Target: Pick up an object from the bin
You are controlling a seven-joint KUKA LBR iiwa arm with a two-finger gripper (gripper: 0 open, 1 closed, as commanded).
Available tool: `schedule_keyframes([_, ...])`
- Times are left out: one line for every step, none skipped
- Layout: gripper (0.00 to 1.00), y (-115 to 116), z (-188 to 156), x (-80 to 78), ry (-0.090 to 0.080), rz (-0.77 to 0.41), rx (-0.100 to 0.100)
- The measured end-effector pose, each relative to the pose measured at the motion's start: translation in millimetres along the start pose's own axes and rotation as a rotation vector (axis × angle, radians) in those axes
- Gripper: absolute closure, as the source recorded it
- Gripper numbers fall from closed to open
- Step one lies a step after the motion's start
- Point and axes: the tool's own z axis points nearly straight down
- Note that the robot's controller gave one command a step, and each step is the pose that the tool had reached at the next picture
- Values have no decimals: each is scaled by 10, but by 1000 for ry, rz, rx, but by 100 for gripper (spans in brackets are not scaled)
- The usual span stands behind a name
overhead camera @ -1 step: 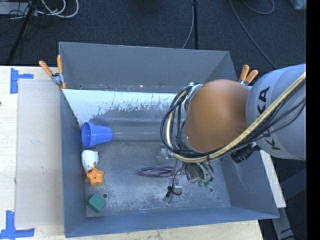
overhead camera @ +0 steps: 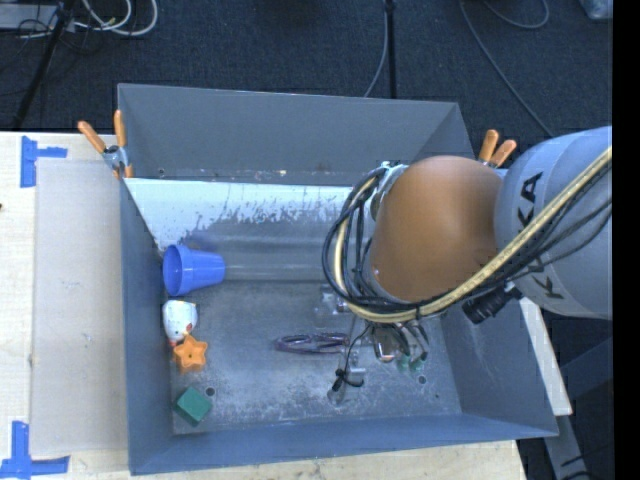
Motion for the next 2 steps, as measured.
schedule_keyframes([0, -303, 71, -330, 5, 7, 0])
schedule_keyframes([0, -333, 173, -518, 2, 52, 1])
